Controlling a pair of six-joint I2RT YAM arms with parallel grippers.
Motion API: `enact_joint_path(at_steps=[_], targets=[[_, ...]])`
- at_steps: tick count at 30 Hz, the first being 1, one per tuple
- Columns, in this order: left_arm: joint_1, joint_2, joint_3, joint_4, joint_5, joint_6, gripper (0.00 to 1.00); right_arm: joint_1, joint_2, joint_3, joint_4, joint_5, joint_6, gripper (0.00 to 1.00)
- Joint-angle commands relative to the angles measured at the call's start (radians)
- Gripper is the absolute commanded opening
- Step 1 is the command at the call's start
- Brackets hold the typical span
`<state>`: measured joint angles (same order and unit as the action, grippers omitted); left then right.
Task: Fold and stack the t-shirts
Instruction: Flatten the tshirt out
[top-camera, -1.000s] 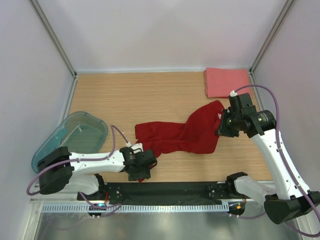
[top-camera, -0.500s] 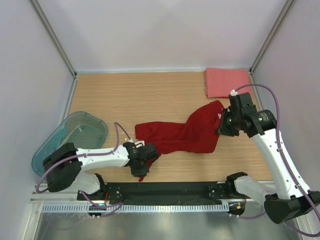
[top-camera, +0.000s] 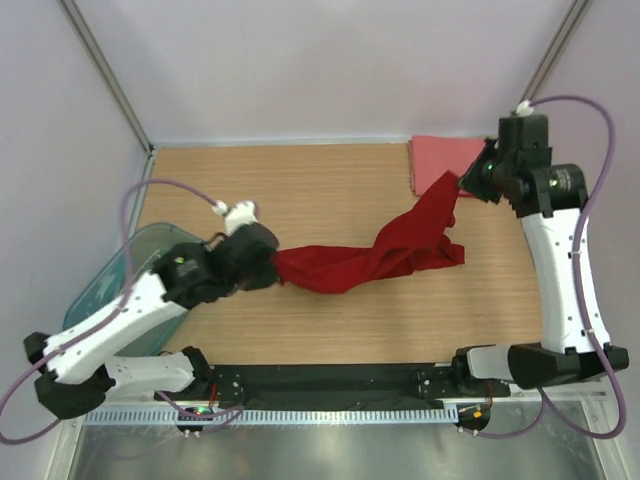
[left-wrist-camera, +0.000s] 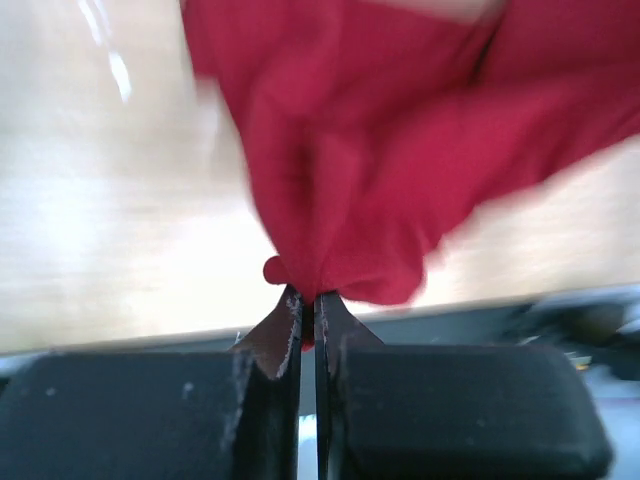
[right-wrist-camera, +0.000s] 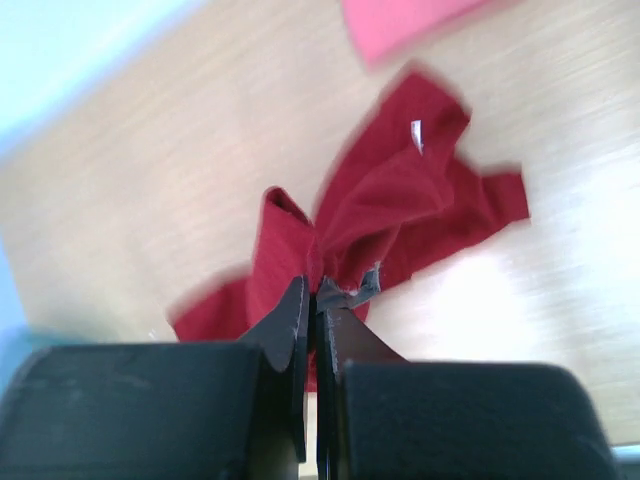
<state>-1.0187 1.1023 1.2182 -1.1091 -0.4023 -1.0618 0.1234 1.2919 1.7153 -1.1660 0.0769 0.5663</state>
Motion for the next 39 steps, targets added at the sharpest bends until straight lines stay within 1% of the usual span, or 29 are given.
enact_joint_path(at_steps=[1,2,3,4,5,6,7,8,9,10,11,13,15,16,18,21,24,26,28,29,31,32,34,35,36,39], targets=[[0.113,-0.045,0.249,-0.11,-0.208,0.231,0.0,-0.071,0.069,0.31,0.074,0.05,0.043,0.01],[0.13,-0.044,0.292,-0.094,-0.214,0.268,0.0,-0.076,0.082,0.37,0.077,0.069,0.041,0.01],[0.143,-0.036,0.385,-0.083,-0.242,0.308,0.0,-0.079,0.092,0.424,0.087,0.093,0.035,0.01],[0.15,-0.033,0.424,-0.074,-0.259,0.339,0.0,-0.083,0.108,0.514,0.104,0.106,0.034,0.01],[0.163,-0.016,0.467,-0.049,-0.273,0.412,0.0,-0.091,0.115,0.552,0.114,0.116,0.033,0.01],[0.164,-0.009,0.504,-0.037,-0.302,0.442,0.0,-0.094,0.119,0.607,0.123,0.13,0.037,0.01],[0.163,-0.002,0.562,-0.023,-0.314,0.466,0.0,-0.097,0.119,0.622,0.147,0.135,0.037,0.01],[0.164,0.001,0.578,0.02,-0.323,0.496,0.0,-0.097,0.103,0.624,0.172,0.135,0.035,0.01],[0.164,-0.005,0.587,0.055,-0.329,0.543,0.0,-0.097,0.086,0.615,0.204,0.135,0.032,0.01],[0.164,-0.012,0.593,0.084,-0.343,0.565,0.0,-0.097,0.064,0.572,0.28,0.136,0.032,0.01],[0.164,-0.025,0.595,0.141,-0.352,0.578,0.0,-0.097,0.019,0.554,0.316,0.142,0.027,0.01],[0.163,-0.041,0.595,0.193,-0.359,0.617,0.0,-0.097,-0.028,0.509,0.409,0.168,-0.006,0.01],[0.163,-0.062,0.589,0.248,-0.349,0.635,0.0,-0.097,-0.092,0.488,0.468,0.198,-0.035,0.01],[0.163,-0.067,0.592,0.261,-0.34,0.645,0.0,-0.099,-0.111,0.477,0.518,0.231,-0.066,0.01],[0.163,-0.091,0.598,0.291,-0.297,0.655,0.0,-0.097,-0.163,0.477,0.566,0.254,-0.095,0.01],[0.163,-0.134,0.619,0.322,-0.245,0.678,0.01,-0.097,-0.203,0.49,0.684,0.276,-0.131,0.01],[0.163,-0.154,0.642,0.36,-0.225,0.726,0.01,-0.097,-0.197,0.515,0.709,0.281,-0.146,0.01],[0.163,-0.144,0.662,0.382,-0.239,0.776,0.0,-0.097,-0.183,0.5,0.738,0.274,-0.143,0.01],[0.163,-0.109,0.685,0.414,-0.274,0.813,0.0,-0.099,-0.146,0.483,0.741,0.253,-0.141,0.01],[0.164,-0.096,0.685,0.434,-0.283,0.865,0.0,-0.097,-0.132,0.481,0.74,0.244,-0.135,0.01],[0.164,-0.065,0.679,0.48,-0.326,0.922,0.0,-0.099,-0.106,0.448,0.762,0.218,-0.138,0.01],[0.163,-0.035,0.675,0.536,-0.345,0.95,0.0,-0.097,-0.099,0.429,0.778,0.212,-0.143,0.01],[0.164,0.0,0.664,0.592,-0.386,1.028,0.0,-0.097,-0.079,0.396,0.812,0.207,-0.154,0.01],[0.163,0.036,0.664,0.651,-0.391,1.049,0.0,-0.097,-0.059,0.389,0.819,0.207,-0.154,0.01],[0.164,0.051,0.664,0.679,-0.394,1.103,0.0,-0.097,-0.052,0.365,0.848,0.208,-0.155,0.01],[0.166,0.106,0.669,0.78,-0.402,1.178,0.0,-0.097,-0.039,0.317,0.899,0.205,-0.135,0.01]])
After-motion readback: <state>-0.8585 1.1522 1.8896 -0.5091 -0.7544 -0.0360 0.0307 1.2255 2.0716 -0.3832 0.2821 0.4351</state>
